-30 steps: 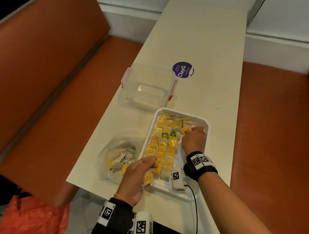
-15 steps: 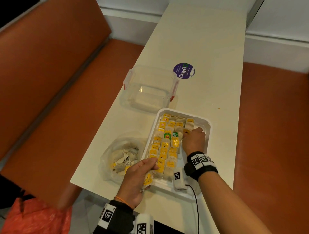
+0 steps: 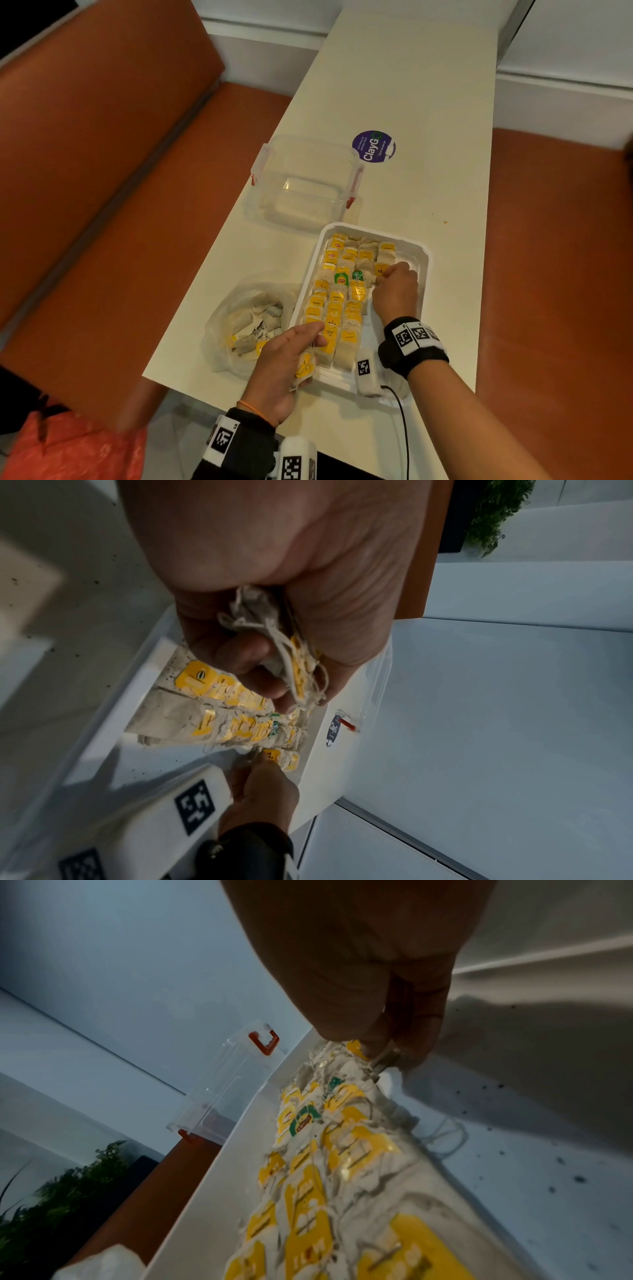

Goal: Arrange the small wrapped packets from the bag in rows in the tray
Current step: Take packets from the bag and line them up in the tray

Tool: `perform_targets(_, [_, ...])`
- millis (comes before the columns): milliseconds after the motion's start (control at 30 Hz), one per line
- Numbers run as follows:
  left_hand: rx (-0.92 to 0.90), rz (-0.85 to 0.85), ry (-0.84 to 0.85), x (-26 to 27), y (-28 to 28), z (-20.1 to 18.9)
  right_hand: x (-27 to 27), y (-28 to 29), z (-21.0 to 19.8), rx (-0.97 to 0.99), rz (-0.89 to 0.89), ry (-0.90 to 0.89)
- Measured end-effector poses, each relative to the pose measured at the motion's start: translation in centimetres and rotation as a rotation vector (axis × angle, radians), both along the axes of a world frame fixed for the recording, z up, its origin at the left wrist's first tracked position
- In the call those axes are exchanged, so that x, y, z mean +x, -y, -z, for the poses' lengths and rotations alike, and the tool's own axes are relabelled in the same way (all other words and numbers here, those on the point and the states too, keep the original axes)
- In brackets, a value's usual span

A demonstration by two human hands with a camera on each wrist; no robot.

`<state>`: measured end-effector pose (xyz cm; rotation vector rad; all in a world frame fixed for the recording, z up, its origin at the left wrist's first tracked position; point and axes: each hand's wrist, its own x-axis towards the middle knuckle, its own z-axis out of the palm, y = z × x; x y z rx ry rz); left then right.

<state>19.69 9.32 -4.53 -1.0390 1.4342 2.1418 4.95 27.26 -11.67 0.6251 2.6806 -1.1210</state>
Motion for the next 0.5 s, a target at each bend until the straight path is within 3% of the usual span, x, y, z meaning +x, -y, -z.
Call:
perform_targets(100, [0.065, -0.021, 0.004, -0.2, -0.1, -0.5, 0.1, 0.0, -0.1, -0.028, -0.011, 0.004])
perform_targets(200, [0.251, -0.088, 0.001, -0.5, 0.0, -0.8, 0.2, -0.2, -0.9, -0.072, 0.023, -0.018])
perform_targets(300, [0.385, -0.118, -0.021, -0.8, -0.1, -0.9, 1.5, -0.3, -4.3, -0.203, -0.007, -0.05])
perform_targets(500, [0.46, -0.082, -0.07, -1.0, -1.0, -1.6, 7.8, -0.7, -13.9, -0.41, -0.724, -0.003])
